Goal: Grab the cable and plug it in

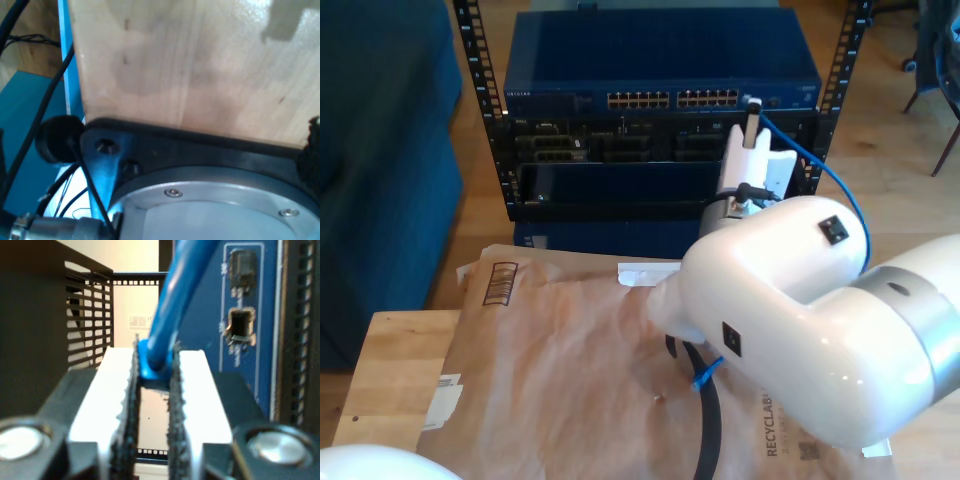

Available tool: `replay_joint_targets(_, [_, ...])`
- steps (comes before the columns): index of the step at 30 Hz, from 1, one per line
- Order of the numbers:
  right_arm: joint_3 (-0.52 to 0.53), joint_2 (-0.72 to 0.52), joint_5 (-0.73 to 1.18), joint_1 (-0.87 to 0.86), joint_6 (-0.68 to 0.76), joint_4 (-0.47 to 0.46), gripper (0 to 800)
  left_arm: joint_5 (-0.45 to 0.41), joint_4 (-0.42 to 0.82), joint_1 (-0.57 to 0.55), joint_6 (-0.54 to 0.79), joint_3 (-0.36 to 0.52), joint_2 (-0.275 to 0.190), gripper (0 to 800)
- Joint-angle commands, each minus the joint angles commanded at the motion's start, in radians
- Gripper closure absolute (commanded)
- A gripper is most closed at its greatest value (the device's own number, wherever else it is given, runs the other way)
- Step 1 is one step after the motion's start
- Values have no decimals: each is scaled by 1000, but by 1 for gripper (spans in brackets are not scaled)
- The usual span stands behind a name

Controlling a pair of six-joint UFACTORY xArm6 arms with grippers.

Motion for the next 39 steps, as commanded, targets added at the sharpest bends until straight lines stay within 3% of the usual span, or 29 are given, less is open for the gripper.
replay_joint_targets(12, [-48,34,-15,35,-98,101,800,0,0,0,0,0,0,0])
replay_joint_targets(18, [-63,48,-25,40,-114,117,800,0,0,0,0,0,0,0])
replay_joint_targets(25, [-195,121,-23,52,-147,127,800,0,0,0,0,0,0,0])
replay_joint_targets(39, [-216,146,-21,54,-147,130,800,0,0,0,0,0,0,0])
